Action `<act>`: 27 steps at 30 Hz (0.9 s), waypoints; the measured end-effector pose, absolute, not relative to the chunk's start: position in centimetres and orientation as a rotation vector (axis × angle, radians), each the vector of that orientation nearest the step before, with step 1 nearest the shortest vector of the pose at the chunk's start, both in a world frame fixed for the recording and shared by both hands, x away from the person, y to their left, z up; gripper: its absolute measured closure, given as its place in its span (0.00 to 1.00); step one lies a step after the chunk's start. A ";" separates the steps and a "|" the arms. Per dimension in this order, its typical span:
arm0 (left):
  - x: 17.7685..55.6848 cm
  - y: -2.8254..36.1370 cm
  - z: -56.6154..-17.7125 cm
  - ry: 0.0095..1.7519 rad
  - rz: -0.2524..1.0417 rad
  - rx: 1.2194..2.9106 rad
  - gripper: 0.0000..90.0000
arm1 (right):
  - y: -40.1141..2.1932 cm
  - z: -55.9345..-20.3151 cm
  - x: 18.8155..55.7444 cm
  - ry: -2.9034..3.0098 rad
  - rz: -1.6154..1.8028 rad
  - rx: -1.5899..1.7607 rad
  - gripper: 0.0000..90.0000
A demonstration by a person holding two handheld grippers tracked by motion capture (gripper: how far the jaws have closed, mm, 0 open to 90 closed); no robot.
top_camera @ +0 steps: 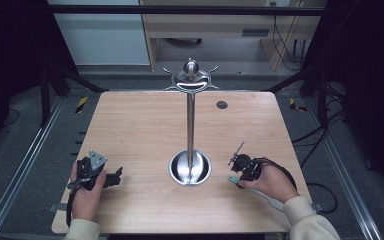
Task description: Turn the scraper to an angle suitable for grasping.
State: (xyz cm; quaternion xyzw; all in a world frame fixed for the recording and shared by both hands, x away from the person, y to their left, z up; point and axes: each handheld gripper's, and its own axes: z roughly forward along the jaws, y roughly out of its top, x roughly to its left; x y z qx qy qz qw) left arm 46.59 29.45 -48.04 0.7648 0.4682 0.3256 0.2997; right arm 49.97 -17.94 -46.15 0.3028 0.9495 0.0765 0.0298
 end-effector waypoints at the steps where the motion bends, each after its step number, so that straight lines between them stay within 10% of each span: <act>1: 46.6 29.4 -48.0 1.243 0.863 2.031 0.03 | -17.9 -46.1 50.0 2.928 0.236 0.934 0.74; 27: 46.6 29.4 -48.0 1.239 0.862 2.036 0.03 | -17.4 -46.5 50.7 2.954 0.195 0.927 0.78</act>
